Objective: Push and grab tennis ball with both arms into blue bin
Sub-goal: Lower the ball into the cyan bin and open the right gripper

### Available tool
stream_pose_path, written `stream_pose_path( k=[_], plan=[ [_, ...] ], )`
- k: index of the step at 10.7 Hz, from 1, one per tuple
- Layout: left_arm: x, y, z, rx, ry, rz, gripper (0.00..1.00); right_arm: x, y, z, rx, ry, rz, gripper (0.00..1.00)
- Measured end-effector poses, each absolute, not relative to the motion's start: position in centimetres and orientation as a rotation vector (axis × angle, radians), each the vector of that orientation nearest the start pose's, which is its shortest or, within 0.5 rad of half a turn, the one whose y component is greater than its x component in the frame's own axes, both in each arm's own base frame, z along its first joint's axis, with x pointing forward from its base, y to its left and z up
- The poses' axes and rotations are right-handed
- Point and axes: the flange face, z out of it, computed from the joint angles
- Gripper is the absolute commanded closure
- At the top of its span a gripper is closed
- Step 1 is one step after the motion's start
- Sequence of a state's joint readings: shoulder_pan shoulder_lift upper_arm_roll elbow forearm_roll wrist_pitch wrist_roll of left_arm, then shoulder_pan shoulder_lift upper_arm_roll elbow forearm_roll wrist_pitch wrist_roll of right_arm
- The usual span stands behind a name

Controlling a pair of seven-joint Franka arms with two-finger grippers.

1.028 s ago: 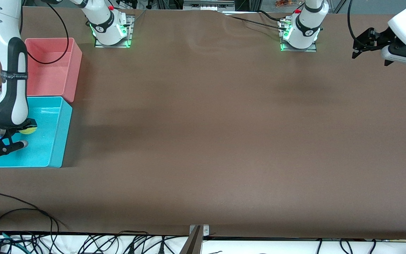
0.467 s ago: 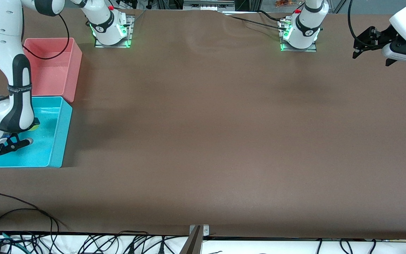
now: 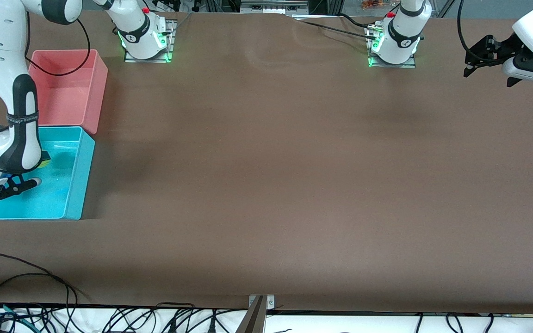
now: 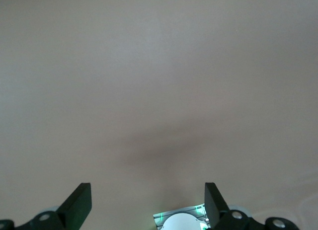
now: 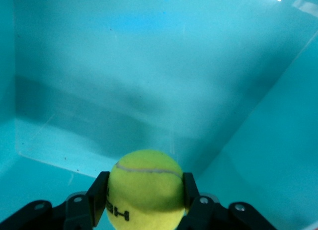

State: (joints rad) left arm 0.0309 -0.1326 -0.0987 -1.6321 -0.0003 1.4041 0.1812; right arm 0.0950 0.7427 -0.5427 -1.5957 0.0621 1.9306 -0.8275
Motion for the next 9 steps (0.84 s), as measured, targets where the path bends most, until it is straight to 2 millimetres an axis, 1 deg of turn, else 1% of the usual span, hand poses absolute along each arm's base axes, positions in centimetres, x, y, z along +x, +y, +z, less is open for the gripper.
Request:
stream_pose_path(
  k=[5, 8, 9],
  plan=[
    [49.3, -3.8, 65.2, -3.106, 0.388, 0.150, 0.00, 60.3, -25.7, 20.9, -3.037, -0.626, 0.685, 1.00],
    [49.3, -3.8, 65.2, -3.106, 0.389, 0.150, 0.00, 60.1, -26.0, 20.3, -3.039, -0.625, 0.671, 0.99],
    [49.3, -3.8, 65.2, -3.106, 0.389, 0.150, 0.00, 60.1, -25.9, 20.1, -3.038, -0.626, 0.673, 0.84]
  ],
)
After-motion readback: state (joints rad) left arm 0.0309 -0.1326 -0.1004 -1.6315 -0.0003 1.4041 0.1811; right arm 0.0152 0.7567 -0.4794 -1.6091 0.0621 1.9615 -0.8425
